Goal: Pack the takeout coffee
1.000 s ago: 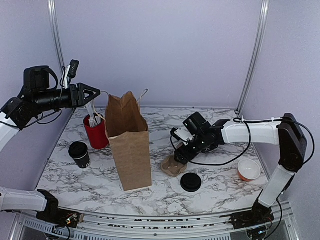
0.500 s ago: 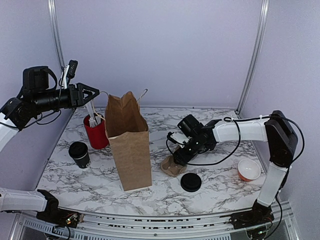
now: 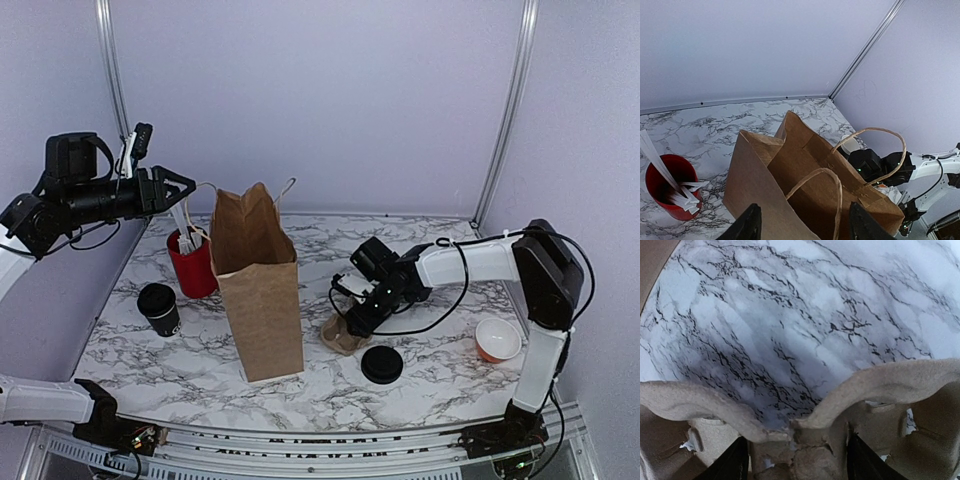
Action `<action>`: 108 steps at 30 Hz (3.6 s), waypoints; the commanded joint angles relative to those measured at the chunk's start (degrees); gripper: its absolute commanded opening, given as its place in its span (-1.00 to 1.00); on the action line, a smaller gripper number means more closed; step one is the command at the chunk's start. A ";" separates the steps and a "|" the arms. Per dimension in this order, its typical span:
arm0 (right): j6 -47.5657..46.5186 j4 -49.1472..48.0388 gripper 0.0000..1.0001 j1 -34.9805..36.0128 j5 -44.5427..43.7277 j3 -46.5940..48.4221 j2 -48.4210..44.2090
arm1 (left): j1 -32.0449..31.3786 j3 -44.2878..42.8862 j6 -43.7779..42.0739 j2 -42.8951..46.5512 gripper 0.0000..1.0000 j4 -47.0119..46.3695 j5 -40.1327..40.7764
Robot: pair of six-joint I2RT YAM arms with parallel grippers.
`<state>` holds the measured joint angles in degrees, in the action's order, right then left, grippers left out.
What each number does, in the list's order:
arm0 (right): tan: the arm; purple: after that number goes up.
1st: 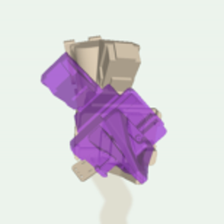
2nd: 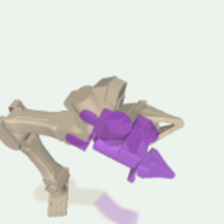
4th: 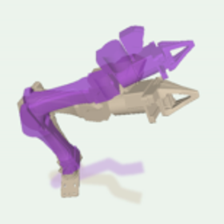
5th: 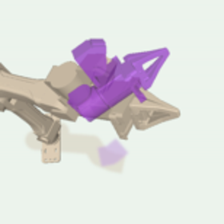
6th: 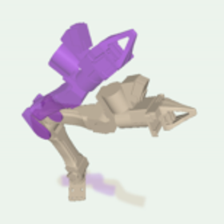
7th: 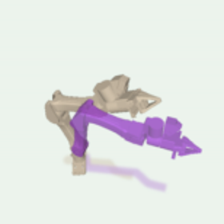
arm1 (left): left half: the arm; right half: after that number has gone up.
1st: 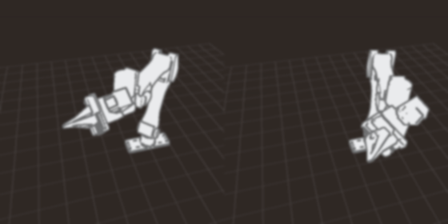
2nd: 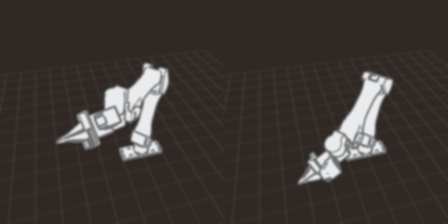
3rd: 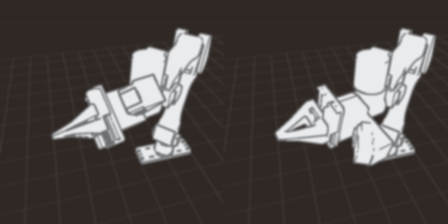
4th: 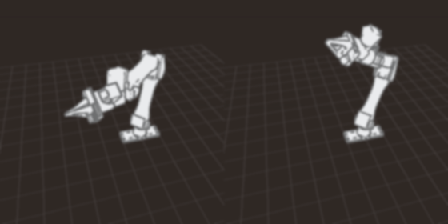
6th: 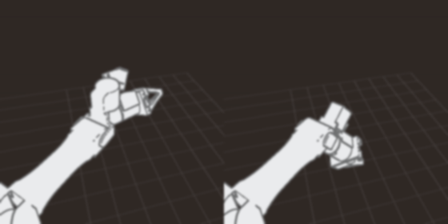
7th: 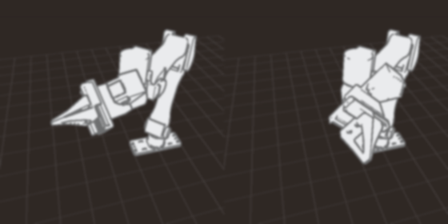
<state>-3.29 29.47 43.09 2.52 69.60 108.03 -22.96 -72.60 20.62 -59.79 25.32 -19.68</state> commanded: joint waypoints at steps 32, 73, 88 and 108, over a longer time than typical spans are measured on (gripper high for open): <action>3.35 -0.35 -0.28 0.06 0.59 3.38 -11.17 | -6.17 -8.51 -1.18 -6.00 -0.47 7.21 2.70; -0.35 -7.44 -0.26 -0.07 -5.01 13.13 -36.72 | -19.91 -26.59 -7.46 -25.55 -1.00 5.70 -7.30; 0.40 -29.07 -0.25 9.20 14.92 -6.33 -37.23 | -21.75 -25.77 -5.77 -25.40 -1.00 3.67 -6.94; 3.03 -32.51 -0.29 9.31 22.59 -9.54 -30.09 | -24.08 -26.82 -4.95 -25.61 -1.00 1.35 -5.81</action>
<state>-1.54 -0.56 52.45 24.23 59.94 76.90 -46.11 -97.76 15.22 -85.14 29.76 -25.71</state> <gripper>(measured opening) 0.365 0.006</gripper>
